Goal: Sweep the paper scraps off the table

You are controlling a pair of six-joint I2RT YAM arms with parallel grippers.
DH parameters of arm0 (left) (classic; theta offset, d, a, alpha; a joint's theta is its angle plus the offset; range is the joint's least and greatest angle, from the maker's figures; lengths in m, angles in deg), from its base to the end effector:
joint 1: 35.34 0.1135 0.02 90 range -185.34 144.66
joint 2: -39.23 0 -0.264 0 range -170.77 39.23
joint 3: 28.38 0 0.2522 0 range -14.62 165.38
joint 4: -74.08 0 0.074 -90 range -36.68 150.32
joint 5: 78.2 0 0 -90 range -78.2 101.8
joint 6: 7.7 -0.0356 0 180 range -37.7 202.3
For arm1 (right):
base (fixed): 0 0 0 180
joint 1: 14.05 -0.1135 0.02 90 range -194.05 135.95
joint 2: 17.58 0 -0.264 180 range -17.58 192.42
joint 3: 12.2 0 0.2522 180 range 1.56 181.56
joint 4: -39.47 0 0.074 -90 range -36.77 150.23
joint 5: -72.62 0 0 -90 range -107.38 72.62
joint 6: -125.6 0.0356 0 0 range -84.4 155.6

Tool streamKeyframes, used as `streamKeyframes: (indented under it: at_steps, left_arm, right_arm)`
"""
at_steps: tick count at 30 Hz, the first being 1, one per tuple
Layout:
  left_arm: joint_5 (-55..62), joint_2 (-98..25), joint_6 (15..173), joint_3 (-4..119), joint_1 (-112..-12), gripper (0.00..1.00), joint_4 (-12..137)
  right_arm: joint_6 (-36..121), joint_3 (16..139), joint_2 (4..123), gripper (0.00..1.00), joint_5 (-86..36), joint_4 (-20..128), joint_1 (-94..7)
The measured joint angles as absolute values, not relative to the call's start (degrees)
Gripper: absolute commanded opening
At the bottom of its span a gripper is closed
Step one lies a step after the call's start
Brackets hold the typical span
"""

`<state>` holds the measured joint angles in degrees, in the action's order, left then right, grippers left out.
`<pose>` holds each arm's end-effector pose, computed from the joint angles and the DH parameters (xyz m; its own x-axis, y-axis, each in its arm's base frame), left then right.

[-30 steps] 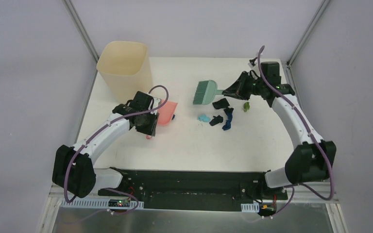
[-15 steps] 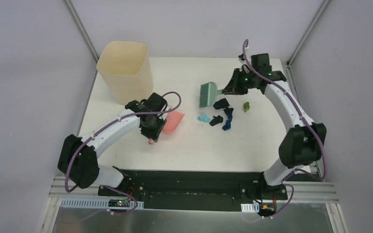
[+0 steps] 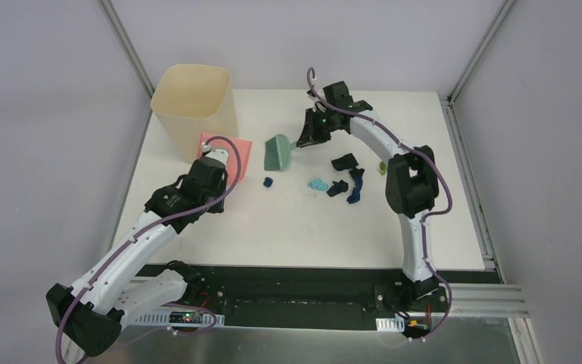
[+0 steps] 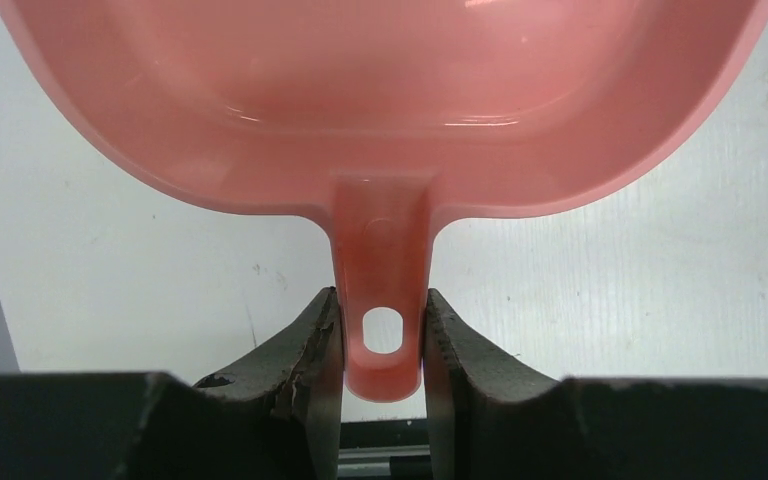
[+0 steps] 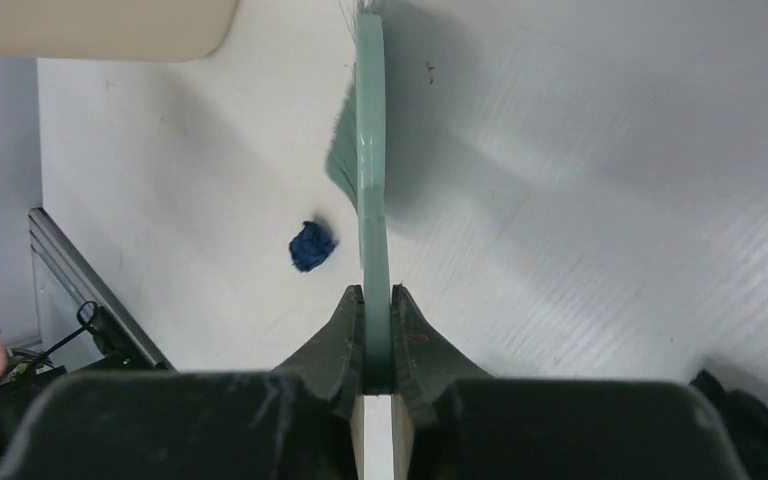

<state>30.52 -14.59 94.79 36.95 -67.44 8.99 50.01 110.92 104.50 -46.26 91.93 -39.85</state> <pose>0.1545 -0.0834 0.2902 -0.7395 0.2221 -0.6355 0.1864 0.9747 0.1237 0.4228 0.2235 0.2595 -0.8440 -0.1660 -0.5100 -0.4566 0.7213 0.5209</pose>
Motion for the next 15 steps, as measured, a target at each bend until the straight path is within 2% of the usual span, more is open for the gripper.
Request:
streamKeyframes:
  at_steps: [7,15]
  left_arm:
    - [31.15,-18.83,94.79,36.89,-67.11,0.0,11.65]
    - [28.84,-22.89,94.71,36.89,-67.11,0.0,11.96]
  right_arm:
    - [50.91,110.81,111.3,0.0,-48.86,83.8,-41.03]
    - [50.91,96.91,101.94,0.0,-49.1,79.28,-40.99]
